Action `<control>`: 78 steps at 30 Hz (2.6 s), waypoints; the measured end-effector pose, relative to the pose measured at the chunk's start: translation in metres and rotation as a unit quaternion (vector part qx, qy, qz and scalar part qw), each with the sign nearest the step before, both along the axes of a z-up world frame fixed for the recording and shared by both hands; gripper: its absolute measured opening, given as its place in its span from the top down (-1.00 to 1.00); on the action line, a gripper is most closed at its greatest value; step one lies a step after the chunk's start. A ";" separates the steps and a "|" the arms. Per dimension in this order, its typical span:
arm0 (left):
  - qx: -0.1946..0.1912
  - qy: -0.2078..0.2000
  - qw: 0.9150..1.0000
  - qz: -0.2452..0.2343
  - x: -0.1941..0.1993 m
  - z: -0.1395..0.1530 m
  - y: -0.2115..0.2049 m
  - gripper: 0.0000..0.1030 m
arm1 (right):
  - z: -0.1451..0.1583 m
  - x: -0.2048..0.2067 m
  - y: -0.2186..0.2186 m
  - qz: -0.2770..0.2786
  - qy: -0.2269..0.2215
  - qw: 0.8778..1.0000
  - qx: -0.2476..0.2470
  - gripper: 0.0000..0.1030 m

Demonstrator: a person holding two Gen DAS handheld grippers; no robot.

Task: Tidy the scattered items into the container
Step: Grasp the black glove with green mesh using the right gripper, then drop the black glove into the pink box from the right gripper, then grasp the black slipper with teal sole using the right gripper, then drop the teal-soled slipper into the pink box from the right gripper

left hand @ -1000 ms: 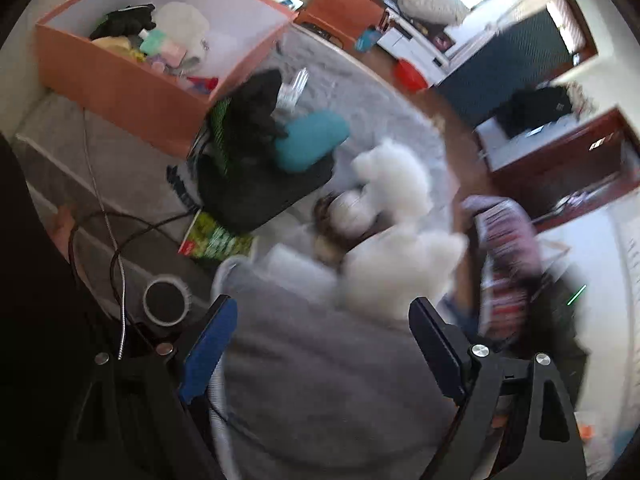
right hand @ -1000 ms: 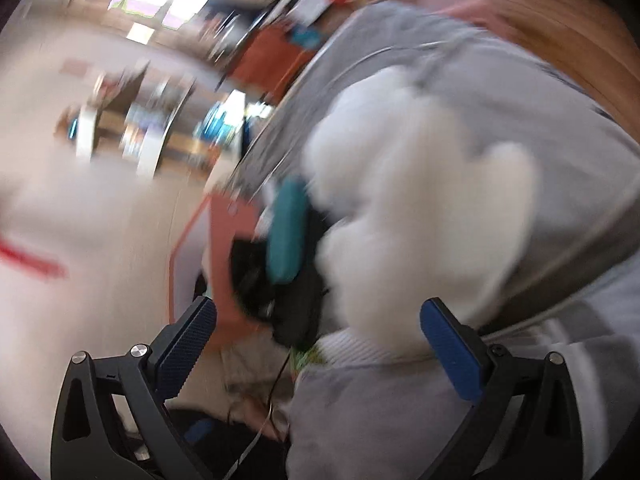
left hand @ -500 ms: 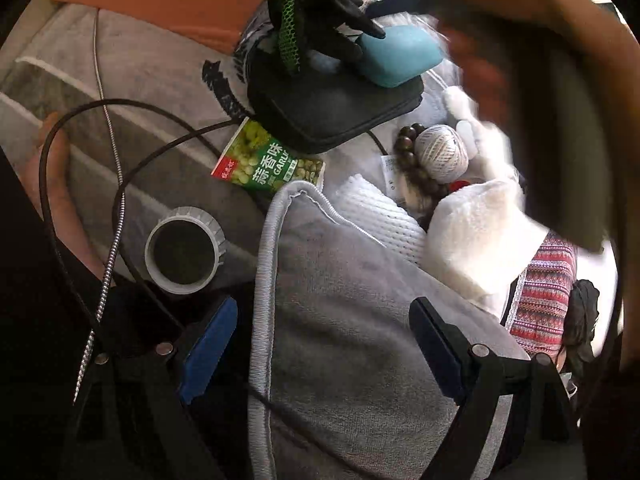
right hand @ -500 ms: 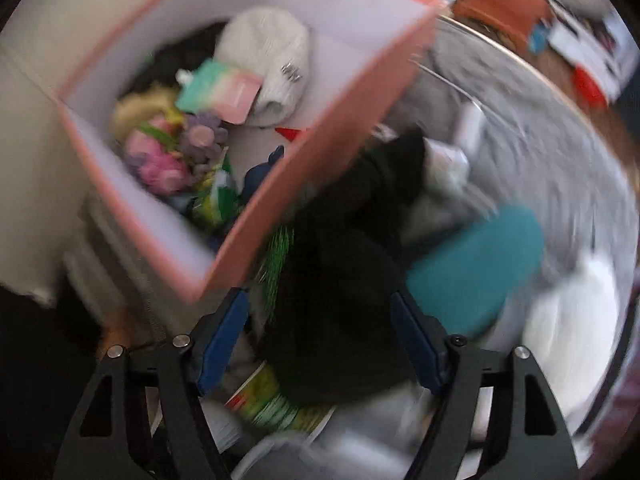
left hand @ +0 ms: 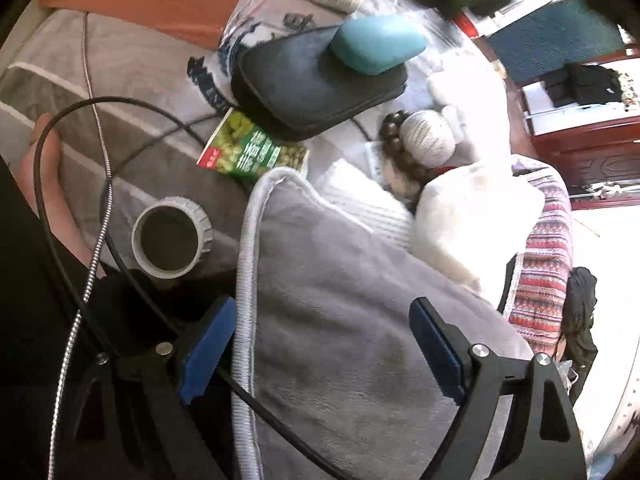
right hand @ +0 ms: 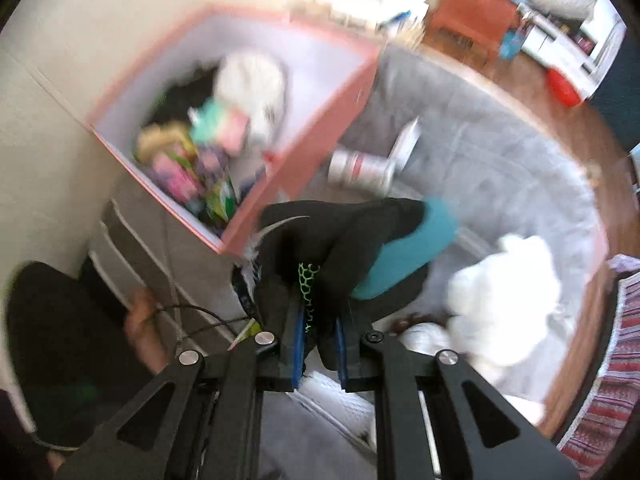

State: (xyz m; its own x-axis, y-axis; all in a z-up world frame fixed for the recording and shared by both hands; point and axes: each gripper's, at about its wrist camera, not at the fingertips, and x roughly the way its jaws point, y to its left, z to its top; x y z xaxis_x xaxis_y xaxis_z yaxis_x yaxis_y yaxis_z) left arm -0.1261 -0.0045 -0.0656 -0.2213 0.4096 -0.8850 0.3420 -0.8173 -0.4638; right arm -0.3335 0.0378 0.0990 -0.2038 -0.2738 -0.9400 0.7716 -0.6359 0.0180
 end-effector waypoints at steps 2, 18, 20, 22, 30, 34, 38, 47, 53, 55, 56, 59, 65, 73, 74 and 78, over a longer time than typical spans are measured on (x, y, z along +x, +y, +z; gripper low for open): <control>0.010 0.029 0.999 0.014 0.005 0.014 -0.014 -0.71 | 0.047 0.009 -0.019 0.016 0.036 0.999 -0.020 0.77; 0.007 0.063 0.996 0.061 -0.009 0.020 -0.040 -0.80 | 0.071 0.048 -0.160 0.101 0.195 0.975 -0.028 -0.92; 0.008 0.042 0.998 0.045 -0.007 0.009 -0.030 -0.80 | 0.059 0.022 -0.134 0.056 0.163 0.985 -0.021 -0.92; 0.000 0.034 0.999 0.040 -0.006 0.006 -0.025 -0.80 | 0.041 -0.011 -0.102 -0.010 0.112 0.993 -0.020 -0.92; -0.001 0.025 0.998 0.055 -0.008 0.003 -0.029 -0.80 | -0.097 -0.118 -0.005 -0.253 -0.120 0.960 -0.013 -0.92; -0.008 0.012 0.998 0.059 -0.011 -0.005 -0.029 -0.80 | -0.158 -0.136 -0.012 -0.282 -0.135 0.950 0.023 -0.81; -0.015 0.003 0.998 0.054 -0.014 -0.009 -0.027 -0.80 | -0.186 -0.137 -0.027 -0.276 -0.068 0.952 0.112 -0.51; -0.017 0.012 0.999 0.032 -0.008 -0.003 -0.018 -0.80 | -0.155 -0.110 0.061 -0.339 -0.245 0.903 -0.097 -0.28; 0.009 0.041 0.998 0.046 -0.002 0.013 -0.027 -0.80 | -0.025 -0.073 0.042 -0.248 -0.214 0.928 -0.181 -0.26; 0.017 0.067 0.995 0.069 -0.002 0.025 -0.039 -0.80 | 0.018 -0.067 0.013 -0.207 -0.188 0.937 -0.210 -0.27; 0.020 0.077 0.993 0.086 -0.002 0.029 -0.047 -0.81 | 0.033 -0.065 -0.004 -0.195 -0.170 0.941 -0.219 -0.29; 0.060 0.077 0.988 0.118 -0.010 0.031 -0.069 -0.81 | 0.070 -0.060 -0.060 -0.162 -0.060 0.963 -0.207 -0.94; 0.026 0.064 0.994 0.085 -0.016 0.025 -0.057 -0.81 | 0.066 -0.044 -0.075 -0.146 -0.023 0.973 -0.179 -0.98; -0.062 0.074 0.995 0.029 -0.009 0.024 -0.031 -0.81 | 0.014 -0.026 0.096 -0.248 -0.099 0.926 -0.266 -0.95; -0.077 0.081 0.994 0.020 -0.009 0.029 -0.029 -0.81 | 0.005 -0.022 0.126 -0.271 -0.112 0.910 -0.294 -0.95; -0.093 0.081 0.991 -0.053 -0.014 0.055 -0.015 -0.81 | -0.032 0.004 0.252 -0.370 -0.126 0.818 -0.422 -0.94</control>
State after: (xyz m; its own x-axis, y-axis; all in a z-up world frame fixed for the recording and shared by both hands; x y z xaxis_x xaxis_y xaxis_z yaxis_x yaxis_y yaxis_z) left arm -0.1400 -0.0195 -0.0106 -0.3306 0.2710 -0.9040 0.1840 -0.9210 -0.3434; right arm -0.3291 0.2897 0.0669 -0.4355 -0.7368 -0.5172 0.0851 -0.6056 0.7912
